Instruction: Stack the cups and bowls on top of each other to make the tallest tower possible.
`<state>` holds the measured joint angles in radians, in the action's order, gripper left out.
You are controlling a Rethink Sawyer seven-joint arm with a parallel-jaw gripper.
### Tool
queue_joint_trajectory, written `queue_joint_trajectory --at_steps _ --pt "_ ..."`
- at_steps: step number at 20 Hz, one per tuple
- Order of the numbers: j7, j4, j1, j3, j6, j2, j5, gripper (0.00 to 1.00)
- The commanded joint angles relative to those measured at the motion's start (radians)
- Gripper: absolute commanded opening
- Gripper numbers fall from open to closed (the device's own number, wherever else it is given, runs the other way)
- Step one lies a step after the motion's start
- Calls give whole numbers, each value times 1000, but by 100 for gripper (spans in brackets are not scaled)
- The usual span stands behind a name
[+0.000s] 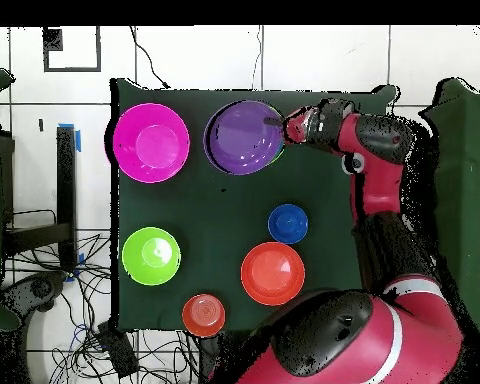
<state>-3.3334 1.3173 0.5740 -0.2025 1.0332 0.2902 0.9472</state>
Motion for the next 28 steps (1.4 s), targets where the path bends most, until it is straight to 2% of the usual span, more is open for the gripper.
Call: queue_joint_trajectory --at_steps 1,6,16,20,23,28 --pt "-316 -75 -42 -19 94 -14 -35 0" --pt "-330 -69 -33 -10 134 7 -44 0" --pt "-289 -34 -12 27 209 27 -67 0" --pt "-194 22 -2 57 180 32 -71 0" --pt "-115 38 -4 109 132 11 -120 0" --pt "-129 4 -22 177 130 -20 -200 0"
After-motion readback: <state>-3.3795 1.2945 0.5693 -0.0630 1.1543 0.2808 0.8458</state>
